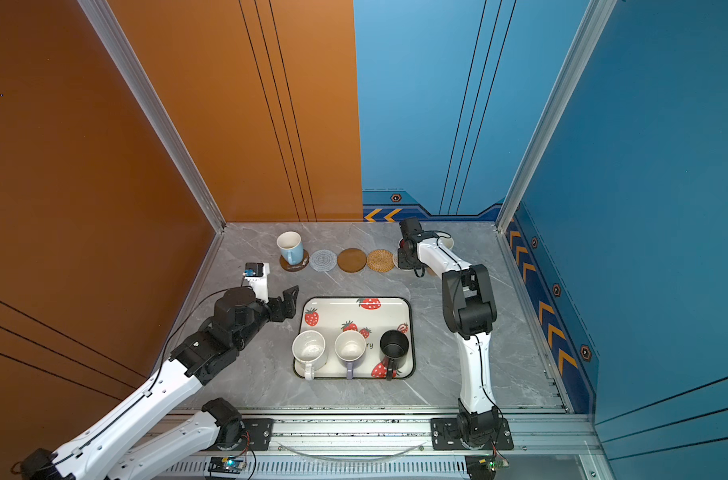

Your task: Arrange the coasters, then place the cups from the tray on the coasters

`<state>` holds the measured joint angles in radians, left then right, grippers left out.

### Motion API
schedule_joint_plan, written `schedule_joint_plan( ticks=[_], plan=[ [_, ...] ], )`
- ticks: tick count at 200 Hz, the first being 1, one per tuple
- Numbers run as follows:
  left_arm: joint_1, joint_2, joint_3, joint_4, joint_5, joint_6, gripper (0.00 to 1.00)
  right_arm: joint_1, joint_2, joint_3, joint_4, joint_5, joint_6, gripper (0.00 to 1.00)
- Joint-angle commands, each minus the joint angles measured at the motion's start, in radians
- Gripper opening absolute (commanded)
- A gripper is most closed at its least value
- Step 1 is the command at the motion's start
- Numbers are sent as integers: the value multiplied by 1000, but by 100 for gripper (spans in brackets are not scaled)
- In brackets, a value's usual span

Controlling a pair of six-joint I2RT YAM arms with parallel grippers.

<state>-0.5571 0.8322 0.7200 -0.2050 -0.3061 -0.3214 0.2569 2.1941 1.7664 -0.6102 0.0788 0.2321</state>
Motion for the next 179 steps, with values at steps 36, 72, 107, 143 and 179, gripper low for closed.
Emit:
schedule_joint_plan(
  ticks=[36,72,107,143,179],
  plan=[
    [8,-14,7,5,7,-5,90,-22,21,7,-54,31,-10,0],
    [6,-13,6,4,7,-5,90,-30,19,5,-61,36,-14,0],
    [8,-14,7,4,7,-5,90,-36,19,5,-66,40,-18,0],
    [8,-15,9,2,7,-5,90,-40,18,3,-74,52,-25,0],
    [8,-15,8,5,7,-4,90,-46,15,-1,-77,52,-26,0]
  ],
)
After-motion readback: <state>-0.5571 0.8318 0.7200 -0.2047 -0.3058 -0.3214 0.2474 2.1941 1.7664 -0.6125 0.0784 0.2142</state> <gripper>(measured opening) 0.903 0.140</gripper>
